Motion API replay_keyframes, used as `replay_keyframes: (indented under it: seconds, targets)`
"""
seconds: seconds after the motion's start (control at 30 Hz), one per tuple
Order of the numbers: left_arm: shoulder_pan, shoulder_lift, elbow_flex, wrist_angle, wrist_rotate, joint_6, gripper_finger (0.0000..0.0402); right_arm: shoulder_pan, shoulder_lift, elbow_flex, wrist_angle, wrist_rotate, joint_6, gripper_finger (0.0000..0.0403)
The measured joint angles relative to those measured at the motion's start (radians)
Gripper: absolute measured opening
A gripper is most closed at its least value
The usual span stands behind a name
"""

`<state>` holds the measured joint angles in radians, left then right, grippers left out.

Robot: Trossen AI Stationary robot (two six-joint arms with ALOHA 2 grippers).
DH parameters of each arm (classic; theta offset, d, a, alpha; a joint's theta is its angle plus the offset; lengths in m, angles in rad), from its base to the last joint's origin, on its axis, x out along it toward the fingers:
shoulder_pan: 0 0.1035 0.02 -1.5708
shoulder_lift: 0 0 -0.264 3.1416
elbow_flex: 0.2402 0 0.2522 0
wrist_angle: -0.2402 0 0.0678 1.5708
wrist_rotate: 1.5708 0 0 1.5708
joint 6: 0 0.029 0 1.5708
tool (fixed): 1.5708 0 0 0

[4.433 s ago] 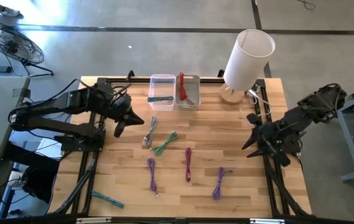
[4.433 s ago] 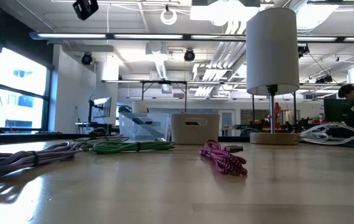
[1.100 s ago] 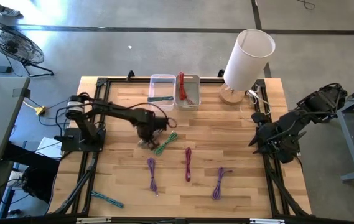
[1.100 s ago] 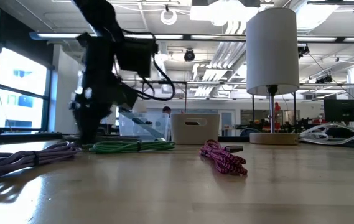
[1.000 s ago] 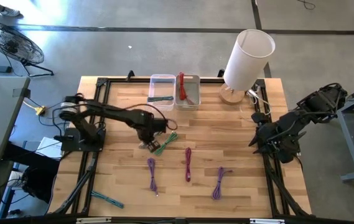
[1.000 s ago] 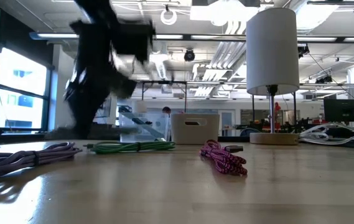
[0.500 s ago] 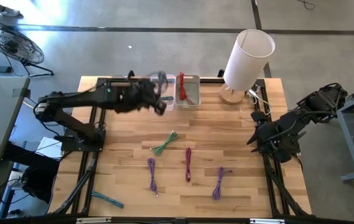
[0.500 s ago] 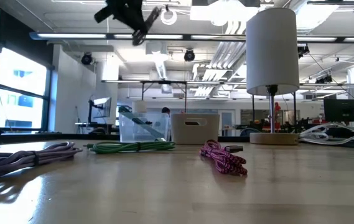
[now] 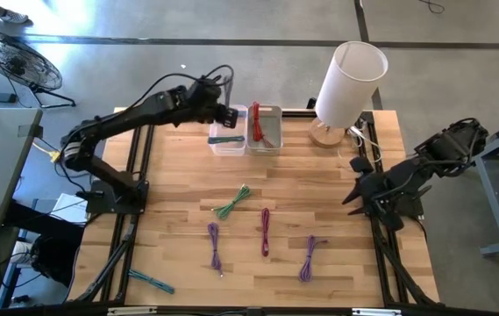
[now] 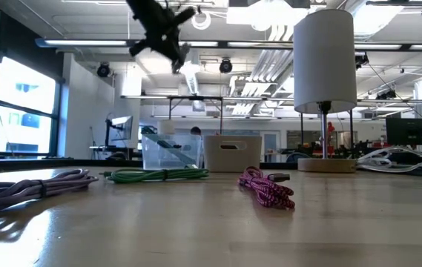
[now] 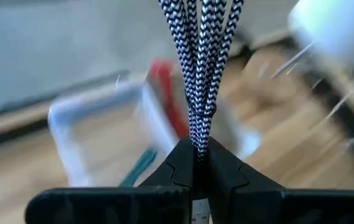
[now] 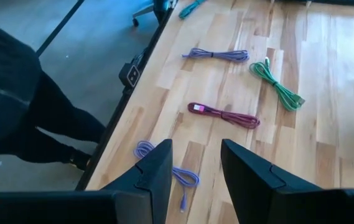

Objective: Pick & Place USB Port
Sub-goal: Put the white and black charger cable into the transparent bin

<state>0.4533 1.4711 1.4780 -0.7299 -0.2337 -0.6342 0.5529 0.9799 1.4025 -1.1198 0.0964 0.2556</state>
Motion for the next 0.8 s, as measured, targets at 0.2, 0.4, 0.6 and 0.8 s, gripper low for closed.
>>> replay_keyframes:
  seconds: [0.2,0.4,0.6,0.8]
  targets:
    - [0.076,0.092,-0.001,-0.044,0.069,0.023,0.0012,0.0,0.011,0.0,0.0,0.003,0.038,0.0129]
    - [0.11,0.181,-0.001,-0.015,0.173,0.037,0.0012,0.0,0.011,-0.043,0.026,0.007,0.035,0.0129]
    - [0.102,0.229,-0.001,-0.001,0.204,0.039,0.0012,0.0,0.011,-0.118,0.033,0.006,0.033,0.0129]
    - [0.104,0.252,-0.001,-0.02,0.199,0.036,0.0012,0.0,0.006,-0.13,0.035,-0.007,0.032,0.0129]
